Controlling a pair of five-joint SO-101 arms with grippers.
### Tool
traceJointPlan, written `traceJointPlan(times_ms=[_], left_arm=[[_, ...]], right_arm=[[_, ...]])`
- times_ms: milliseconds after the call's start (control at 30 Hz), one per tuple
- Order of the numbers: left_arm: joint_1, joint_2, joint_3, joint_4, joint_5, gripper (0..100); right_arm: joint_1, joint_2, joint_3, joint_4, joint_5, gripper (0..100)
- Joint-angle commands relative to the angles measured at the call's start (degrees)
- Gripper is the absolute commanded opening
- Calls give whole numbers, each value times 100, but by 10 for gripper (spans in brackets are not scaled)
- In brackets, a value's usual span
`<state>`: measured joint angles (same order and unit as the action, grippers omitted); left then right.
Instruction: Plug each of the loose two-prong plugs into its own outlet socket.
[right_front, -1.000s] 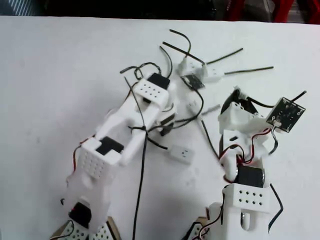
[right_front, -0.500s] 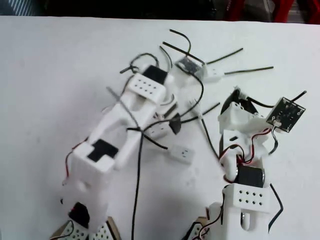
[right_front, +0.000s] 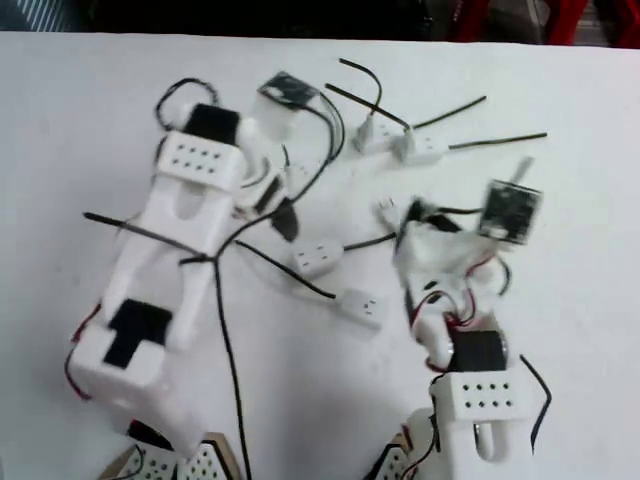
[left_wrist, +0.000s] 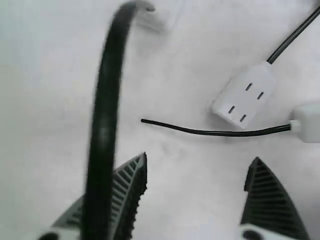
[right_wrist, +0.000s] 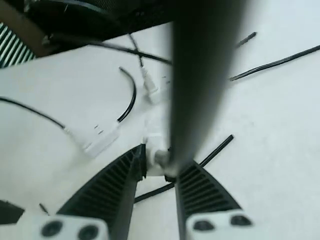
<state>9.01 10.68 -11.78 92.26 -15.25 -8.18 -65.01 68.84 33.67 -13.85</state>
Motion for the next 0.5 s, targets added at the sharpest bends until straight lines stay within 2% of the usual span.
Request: traceJointPlan(times_ms=[0, 233, 300, 467], left_arm=[[-295, -1121, 826, -545, -123, 291], [-778, -3178, 3411, -2048, -70, 286], [-971, -3767, 4193, -2558, -53, 286], [-1604, -5015, 5714, -3499, 492, 286]], right_arm=[[-620, -75, -308, 224, 273, 18], [-1490, -66, -334, 409, 404, 17], [-1727, -66, -334, 523, 668, 17], [-2246, -57, -422, 673, 888, 17]])
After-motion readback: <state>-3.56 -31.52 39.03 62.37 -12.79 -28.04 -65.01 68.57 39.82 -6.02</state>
